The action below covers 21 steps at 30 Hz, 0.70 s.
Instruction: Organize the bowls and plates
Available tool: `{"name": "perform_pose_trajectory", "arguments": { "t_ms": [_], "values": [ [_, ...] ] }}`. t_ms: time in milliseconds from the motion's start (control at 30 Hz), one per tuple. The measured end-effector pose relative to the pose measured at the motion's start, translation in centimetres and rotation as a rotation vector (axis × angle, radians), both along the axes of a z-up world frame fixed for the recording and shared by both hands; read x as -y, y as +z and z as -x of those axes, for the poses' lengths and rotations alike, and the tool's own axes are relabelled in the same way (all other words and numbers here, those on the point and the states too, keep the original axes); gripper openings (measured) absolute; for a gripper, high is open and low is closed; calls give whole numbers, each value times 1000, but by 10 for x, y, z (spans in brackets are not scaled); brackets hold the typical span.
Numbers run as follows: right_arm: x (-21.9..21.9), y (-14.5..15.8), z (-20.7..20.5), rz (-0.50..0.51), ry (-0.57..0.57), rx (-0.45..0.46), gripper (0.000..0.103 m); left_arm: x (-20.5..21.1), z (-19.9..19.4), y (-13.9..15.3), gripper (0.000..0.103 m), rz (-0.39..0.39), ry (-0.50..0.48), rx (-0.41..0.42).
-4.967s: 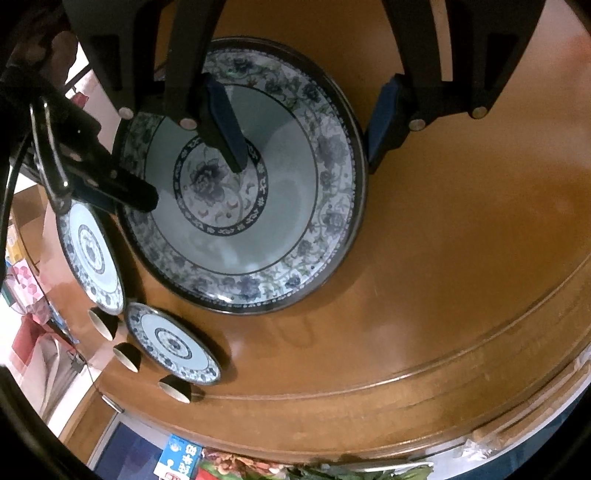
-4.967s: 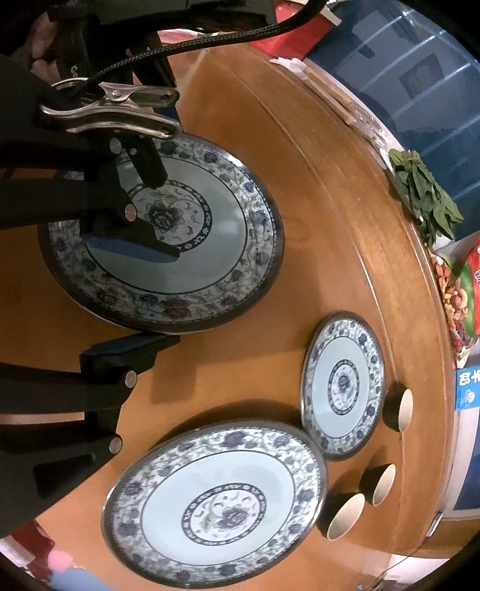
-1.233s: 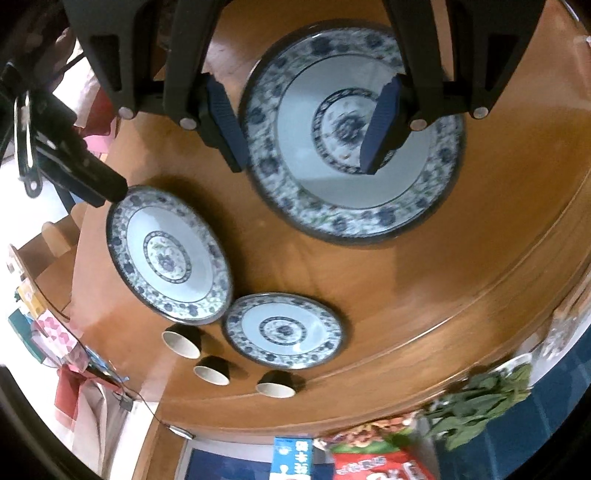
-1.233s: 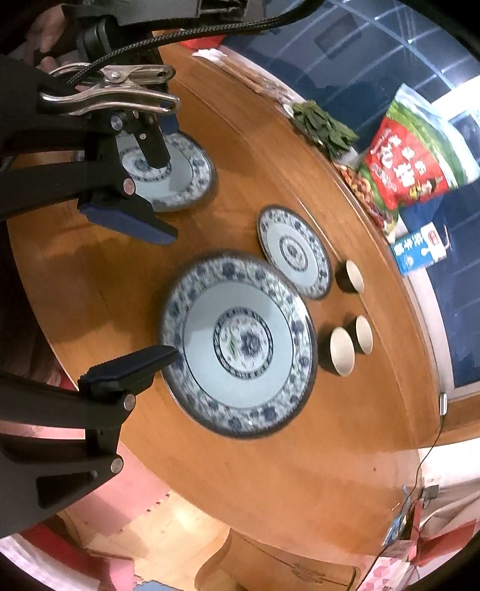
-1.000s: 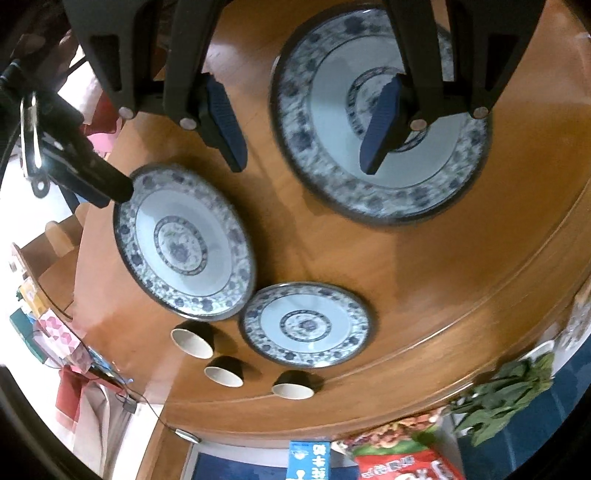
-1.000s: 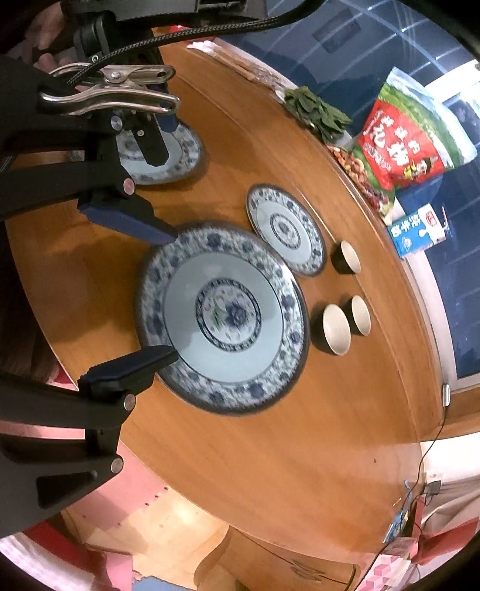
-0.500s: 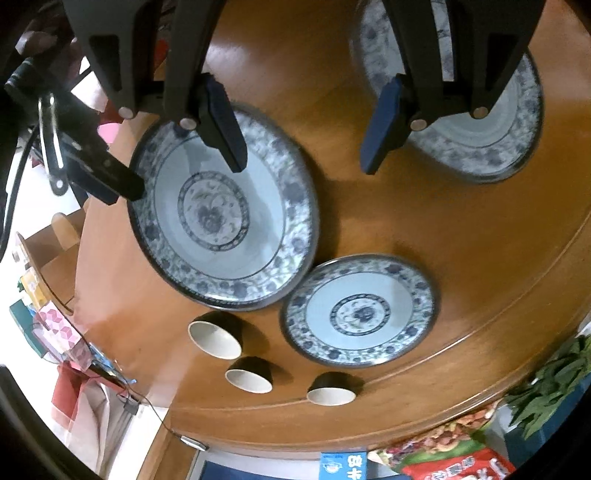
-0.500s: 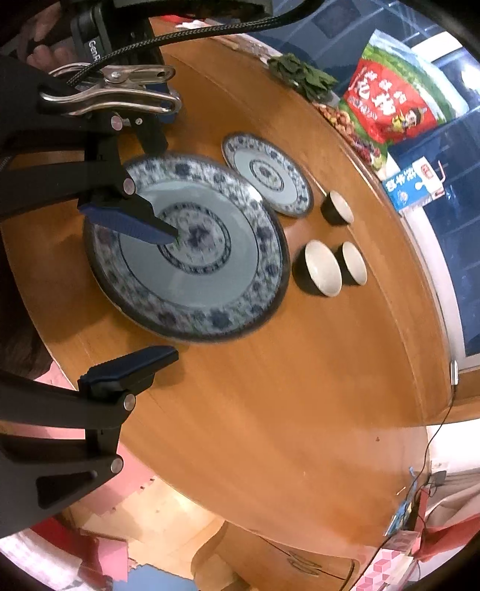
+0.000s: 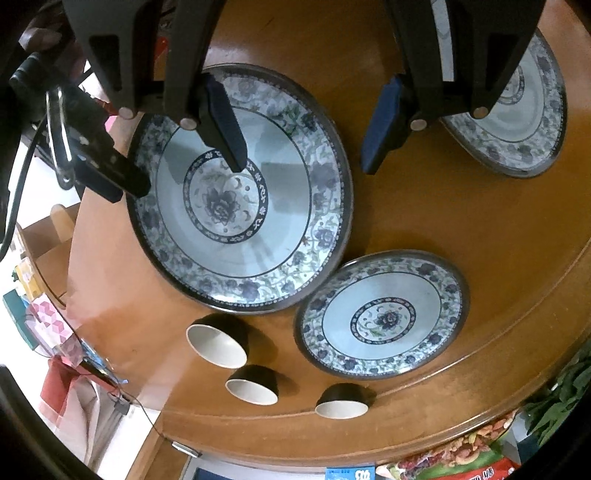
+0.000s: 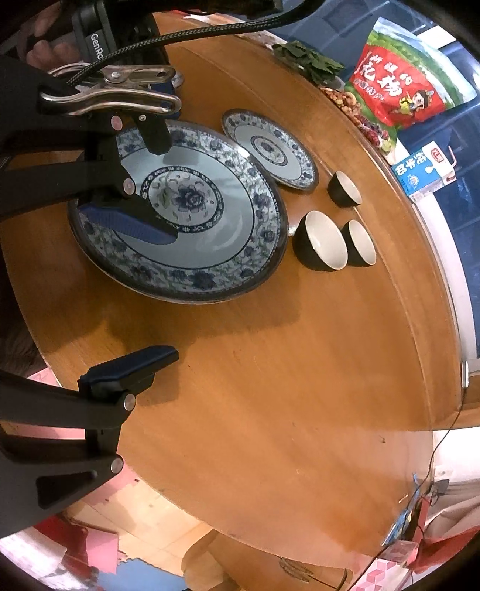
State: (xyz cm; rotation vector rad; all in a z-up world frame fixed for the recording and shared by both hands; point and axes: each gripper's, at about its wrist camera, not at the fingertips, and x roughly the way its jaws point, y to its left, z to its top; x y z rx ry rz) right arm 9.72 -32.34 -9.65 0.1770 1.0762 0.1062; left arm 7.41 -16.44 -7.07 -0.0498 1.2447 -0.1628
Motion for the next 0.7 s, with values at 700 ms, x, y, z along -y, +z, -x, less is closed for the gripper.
{"name": "perform_pose_trajectory", "arguments": {
  "t_ms": [700],
  "values": [
    [-16, -8, -20, 29, 85, 14, 59, 8, -8, -10, 80, 22, 9, -29]
  ]
}}
